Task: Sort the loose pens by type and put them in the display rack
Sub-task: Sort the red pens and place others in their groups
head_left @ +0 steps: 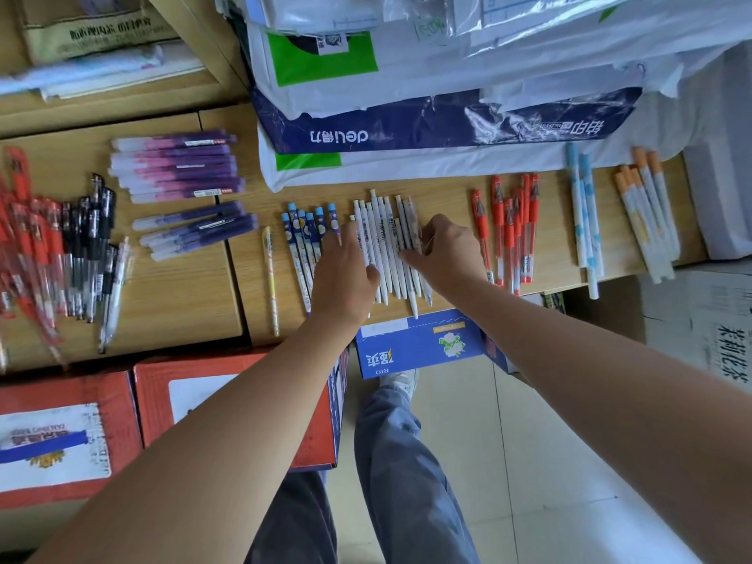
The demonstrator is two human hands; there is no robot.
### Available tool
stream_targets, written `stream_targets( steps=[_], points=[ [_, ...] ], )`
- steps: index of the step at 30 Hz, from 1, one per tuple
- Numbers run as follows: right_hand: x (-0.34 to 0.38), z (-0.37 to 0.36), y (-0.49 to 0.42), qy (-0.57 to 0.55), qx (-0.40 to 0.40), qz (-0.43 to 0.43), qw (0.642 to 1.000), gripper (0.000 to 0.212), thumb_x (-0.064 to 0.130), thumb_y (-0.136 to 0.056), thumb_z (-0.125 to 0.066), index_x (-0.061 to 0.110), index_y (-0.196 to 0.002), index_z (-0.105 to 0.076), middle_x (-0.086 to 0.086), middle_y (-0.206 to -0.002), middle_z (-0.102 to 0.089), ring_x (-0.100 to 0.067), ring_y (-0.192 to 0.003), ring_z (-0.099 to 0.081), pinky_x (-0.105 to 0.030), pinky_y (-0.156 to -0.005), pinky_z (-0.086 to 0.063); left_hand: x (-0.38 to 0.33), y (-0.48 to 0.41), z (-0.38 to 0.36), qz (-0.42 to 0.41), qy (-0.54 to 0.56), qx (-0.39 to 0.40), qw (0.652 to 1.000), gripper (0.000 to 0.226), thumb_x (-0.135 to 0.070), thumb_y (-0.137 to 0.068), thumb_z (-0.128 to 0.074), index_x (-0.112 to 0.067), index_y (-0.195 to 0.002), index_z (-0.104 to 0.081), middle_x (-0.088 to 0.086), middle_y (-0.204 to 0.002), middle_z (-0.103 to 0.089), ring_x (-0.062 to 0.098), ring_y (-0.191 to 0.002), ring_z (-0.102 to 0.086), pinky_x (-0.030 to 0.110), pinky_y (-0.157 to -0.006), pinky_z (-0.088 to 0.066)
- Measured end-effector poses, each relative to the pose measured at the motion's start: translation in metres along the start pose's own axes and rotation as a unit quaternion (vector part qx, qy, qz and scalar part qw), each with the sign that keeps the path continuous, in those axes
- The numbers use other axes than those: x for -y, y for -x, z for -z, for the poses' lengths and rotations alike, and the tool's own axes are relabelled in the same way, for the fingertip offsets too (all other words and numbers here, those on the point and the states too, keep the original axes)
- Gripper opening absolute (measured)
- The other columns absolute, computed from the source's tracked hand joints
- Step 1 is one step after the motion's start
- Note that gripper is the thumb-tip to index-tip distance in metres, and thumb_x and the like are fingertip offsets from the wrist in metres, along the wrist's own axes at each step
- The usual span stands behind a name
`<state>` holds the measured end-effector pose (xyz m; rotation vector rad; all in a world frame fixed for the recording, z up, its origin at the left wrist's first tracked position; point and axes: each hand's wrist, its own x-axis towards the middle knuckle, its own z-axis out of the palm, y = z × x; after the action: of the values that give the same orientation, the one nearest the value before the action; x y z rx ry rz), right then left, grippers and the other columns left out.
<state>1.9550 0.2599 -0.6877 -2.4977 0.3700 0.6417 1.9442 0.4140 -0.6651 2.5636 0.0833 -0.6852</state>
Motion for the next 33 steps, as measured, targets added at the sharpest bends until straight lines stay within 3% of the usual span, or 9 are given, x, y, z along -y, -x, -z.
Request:
stream_targets(
  steps=[4,11,14,22,27,30,33],
  points=[
    [0.004,0.0,-0.001,-0.007,0.011,0.001,1.0,0.027,0.024,-0.08,-0.072,0.012,-0.088,-0.049,0.0,-0.073,-0.053,-0.015,-0.062,-0.049,-0.019,-0.047,-0.033,-0.006,-0.002,0.0,-0.004,-0.016,0.0,1.0,0.061,-0.016,-0.09,-0.063,-0.018,-0.142,-0.032,0.017,-0.132,-0.038,0.027,-0.09,-0.062,0.027,-0.071,-0.044],
    [-0.001,-0.002,-0.004,0.006,0.013,0.008,1.0,0.033,0.029,-0.077,-0.074,0.014,-0.086,-0.046,-0.004,-0.073,-0.056,-0.019,-0.063,-0.053,-0.026,-0.052,-0.042,-0.01,-0.006,-0.006,-0.054,-0.06,0.015,0.997,0.065,-0.016,-0.087,-0.067,-0.027,-0.142,-0.036,0.014,-0.129,-0.031,0.021,-0.081,-0.06,0.027,-0.072,-0.054],
    [-0.003,-0.002,-0.004,-0.005,0.017,0.001,1.0,0.032,0.029,-0.078,-0.073,0.014,-0.086,-0.045,-0.004,-0.072,-0.056,-0.019,-0.062,-0.053,-0.025,-0.051,-0.039,-0.011,-0.006,-0.007,-0.067,-0.076,0.019,0.995,0.069,-0.016,-0.087,-0.067,-0.03,-0.145,-0.033,0.017,-0.136,-0.026,0.025,-0.084,-0.061,0.033,-0.073,-0.057],
    [0.001,-0.003,-0.008,0.015,0.034,-0.002,0.999,0.032,0.027,-0.079,-0.071,0.011,-0.098,-0.05,-0.005,-0.08,-0.058,-0.022,-0.07,-0.058,-0.028,-0.053,-0.045,-0.013,-0.011,-0.005,-0.071,-0.101,0.05,0.991,0.072,-0.013,-0.088,-0.065,-0.036,-0.146,-0.029,0.017,-0.146,-0.016,0.027,-0.089,-0.061,0.031,-0.069,-0.054],
    [-0.016,0.01,-0.013,-0.013,0.011,0.004,1.0,0.028,0.031,-0.083,-0.066,0.013,-0.085,-0.044,-0.002,-0.069,-0.053,-0.019,-0.059,-0.051,-0.027,-0.052,-0.041,-0.014,-0.011,-0.007,-0.078,-0.083,0.038,0.993,0.068,-0.011,-0.088,-0.063,-0.035,-0.144,-0.034,0.017,-0.146,-0.017,0.027,-0.089,-0.063,0.032,-0.075,-0.057],
    [-0.028,0.02,-0.016,0.0,0.028,0.003,1.0,0.027,0.026,-0.079,-0.069,0.013,-0.086,-0.047,-0.005,-0.074,-0.056,-0.024,-0.066,-0.055,-0.034,-0.057,-0.048,-0.017,-0.012,-0.011,-0.074,-0.065,0.039,0.994,0.067,-0.009,-0.089,-0.062,-0.037,-0.143,-0.035,0.017,-0.147,-0.015,0.031,-0.1,-0.06,0.038,-0.08,-0.057],
    [-0.039,0.024,-0.016,-0.002,0.032,-0.007,0.999,0.026,0.026,-0.079,-0.069,0.012,-0.086,-0.049,-0.006,-0.073,-0.056,-0.021,-0.064,-0.052,-0.029,-0.054,-0.042,-0.026,-0.011,-0.014,-0.08,-0.058,0.04,0.994,0.067,-0.007,-0.089,-0.061,-0.036,-0.144,-0.036,0.019,-0.148,-0.015,0.033,-0.112,-0.054,0.038,-0.085,-0.055]
  ],
)
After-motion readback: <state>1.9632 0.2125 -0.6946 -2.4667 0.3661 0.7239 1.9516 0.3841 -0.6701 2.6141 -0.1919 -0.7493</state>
